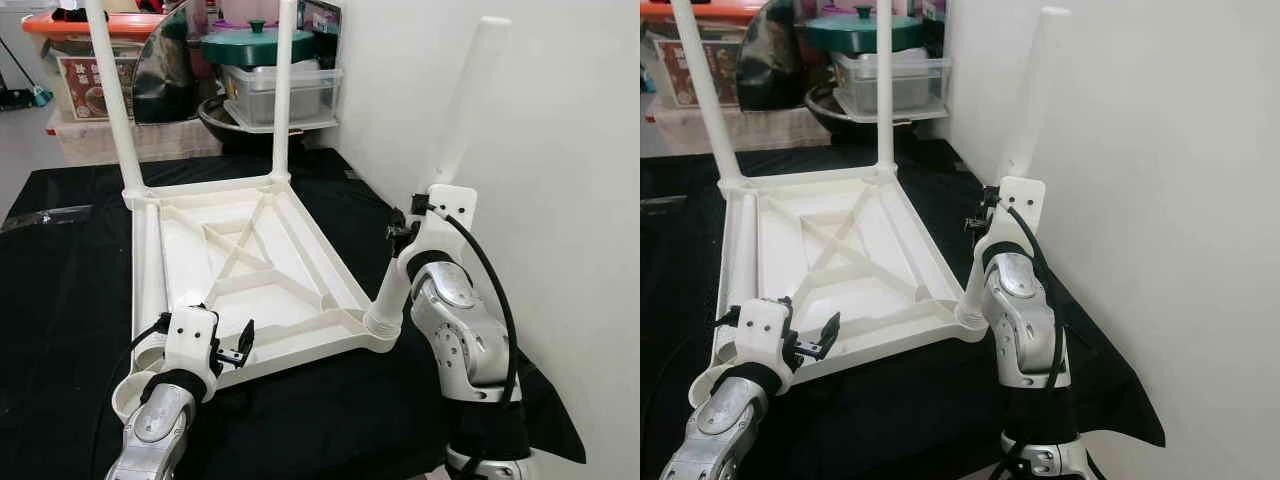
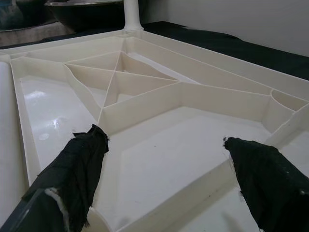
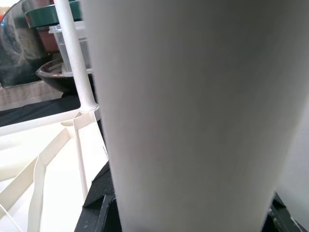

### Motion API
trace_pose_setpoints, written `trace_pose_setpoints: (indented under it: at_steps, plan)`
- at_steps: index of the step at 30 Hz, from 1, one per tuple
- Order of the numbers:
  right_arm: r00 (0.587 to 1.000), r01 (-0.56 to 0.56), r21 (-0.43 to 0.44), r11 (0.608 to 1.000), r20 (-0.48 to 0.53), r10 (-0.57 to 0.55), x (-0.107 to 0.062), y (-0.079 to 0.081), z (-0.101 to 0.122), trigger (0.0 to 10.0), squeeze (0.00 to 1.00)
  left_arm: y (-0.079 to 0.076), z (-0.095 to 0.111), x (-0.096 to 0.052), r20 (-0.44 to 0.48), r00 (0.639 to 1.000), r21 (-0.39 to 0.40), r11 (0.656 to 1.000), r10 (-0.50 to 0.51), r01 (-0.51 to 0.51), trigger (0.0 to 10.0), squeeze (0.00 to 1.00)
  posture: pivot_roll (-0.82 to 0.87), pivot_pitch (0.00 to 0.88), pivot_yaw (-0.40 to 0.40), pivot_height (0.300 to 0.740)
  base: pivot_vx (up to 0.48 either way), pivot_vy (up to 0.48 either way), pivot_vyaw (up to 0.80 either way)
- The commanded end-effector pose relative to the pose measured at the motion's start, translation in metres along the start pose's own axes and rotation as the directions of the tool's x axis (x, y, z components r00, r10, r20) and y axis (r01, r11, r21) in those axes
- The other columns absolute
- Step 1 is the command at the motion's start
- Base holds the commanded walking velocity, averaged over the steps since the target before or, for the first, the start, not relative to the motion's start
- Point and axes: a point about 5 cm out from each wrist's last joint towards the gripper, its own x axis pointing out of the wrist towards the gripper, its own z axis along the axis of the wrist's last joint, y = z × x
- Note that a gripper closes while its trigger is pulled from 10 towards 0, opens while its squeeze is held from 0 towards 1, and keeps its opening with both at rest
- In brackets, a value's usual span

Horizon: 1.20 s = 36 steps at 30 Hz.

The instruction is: Building children table

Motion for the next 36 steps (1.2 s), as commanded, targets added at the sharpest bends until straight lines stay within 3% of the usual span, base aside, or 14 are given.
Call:
trace_pose_setpoints:
  at_steps: [1, 5, 6, 7, 15, 22, 25, 26, 27, 31, 32, 34, 35, 36]
  plan:
    - [0.984, 0.065, 0.021, 0.998, -0.167, -0.061, 0.001, -0.015, -0.031, 10.0, 0.05, 0.0, -0.003, 0.0, -0.012, 1.0, 0.022, 1.0, -0.012, 0.012, 10.0, 0.0, 0.05, 0.0, -0.043, 0.74, 0.0, 0.0, 0.0]
    - [0.985, 0.06, 0.025, 0.998, -0.162, -0.055, 0.001, -0.014, -0.029, 10.0, 0.07, -0.001, -0.003, 0.0, -0.012, 1.0, 0.022, 1.0, -0.013, 0.013, 10.0, 0.0, 0.05, 0.0, -0.042, 0.74, 0.0, 0.0, 0.0]
    - [0.988, 0.053, 0.028, 0.998, -0.148, -0.049, 0.0, -0.014, -0.027, 10.0, 0.58, -0.001, -0.003, 0.0, -0.013, 1.0, 0.022, 1.0, -0.013, 0.013, 10.0, 0.0, 0.05, 0.0, -0.04, 0.74, 0.0, 0.0, 0.0]
    - [0.992, 0.04, 0.039, 0.998, -0.124, -0.035, 0.0, -0.012, -0.022, 10.0, 1.0, -0.001, -0.003, 0.0, -0.012, 1.0, 0.022, 1.0, -0.014, 0.014, 10.0, 0.0, 0.04, 0.0, -0.04, 0.74, 0.0, 0.0, 0.0]
    - [0.998, -0.048, 0.073, 0.996, 0.034, 0.045, -0.004, -0.003, 0.012, 10.0, 1.0, -0.001, -0.004, 0.0, -0.013, 1.0, 0.019, 1.0, -0.014, 0.014, 10.0, 0.0, 0.04, 0.0, -0.04, 0.74, 0.0, 0.0, 0.0]
    - [0.995, -0.077, 0.062, 0.995, 0.074, 0.073, -0.003, -0.005, 0.024, 10.0, 1.0, -0.001, -0.004, 0.0, -0.013, 1.0, 0.018, 1.0, -0.015, 0.016, 10.0, 0.0, 0.04, 0.0, -0.038, 0.74, 0.0, 0.0, 0.0]
    - [0.965, -0.226, 0.011, 0.974, 0.143, 0.222, 0.002, -0.008, 0.047, 10.0, 1.0, -0.002, -0.005, 0.001, -0.014, 1.0, 0.017, 1.0, -0.022, 0.022, 10.0, 0.0, 0.03, 0.0, -0.034, 0.74, 0.0, 0.0, 0.0]
    - [0.965, -0.226, 0.011, 0.974, 0.143, 0.222, 0.002, -0.008, 0.047, 10.0, 1.0, -0.002, -0.005, 0.001, -0.014, 1.0, 0.017, 1.0, -0.022, 0.022, 10.0, 0.0, 0.03, 0.0, -0.034, 0.74, 0.0, 0.0, 0.0]
    - [0.955, -0.26, -0.031, 0.965, 0.137, 0.262, 0.006, -0.012, 0.05, 10.0, 0.73, -0.003, -0.005, 0.001, -0.013, 1.0, 0.017, 1.0, -0.024, 0.024, 10.0, 0.0, 0.02, 0.0, -0.031, 0.74, 0.0, 0.0, 0.0]
    - [0.943, -0.3, -0.082, 0.951, 0.125, 0.308, 0.011, -0.019, 0.055, 10.0, 0.73, -0.003, -0.005, 0.002, -0.012, 1.0, 0.017, 1.0, -0.026, 0.026, 10.0, 0.0, 0.02, 0.0, -0.031, 0.74, 0.0, 0.0, 0.0]
    - [0.937, -0.317, -0.116, 0.941, 0.114, 0.329, 0.013, -0.021, 0.056, 10.0, 0.35, -0.003, -0.005, 0.002, -0.012, 1.0, 0.017, 0.999, -0.027, 0.027, 10.0, 0.0, 0.02, 0.0, -0.031, 0.74, 0.0, 0.0, 0.0]
    - [0.937, -0.317, -0.116, 0.941, 0.114, 0.329, 0.013, -0.021, 0.056, 10.0, 0.35, -0.003, -0.005, 0.002, -0.012, 1.0, 0.017, 0.999, -0.027, 0.027, 10.0, 0.0, 0.02, 0.0, -0.031, 0.74, 0.0, 0.0, 0.0]
    - [0.922, -0.349, -0.181, 0.92, 0.111, 0.371, 0.023, -0.034, 0.066, 10.0, 0.0, -0.003, -0.005, 0.002, -0.011, 1.0, 0.018, 0.999, -0.027, 0.027, 10.0, 0.0, 0.02, 0.0, -0.04, 0.74, 0.0, 0.0, 0.0]
    - [0.922, -0.349, -0.181, 0.92, 0.111, 0.371, 0.023, -0.034, 0.066, 10.0, 0.0, -0.003, -0.005, 0.002, -0.011, 1.0, 0.018, 0.999, -0.027, 0.027, 10.0, 0.0, 0.02, 0.0, -0.04, 0.74, 0.0, 0.0, 0.0]
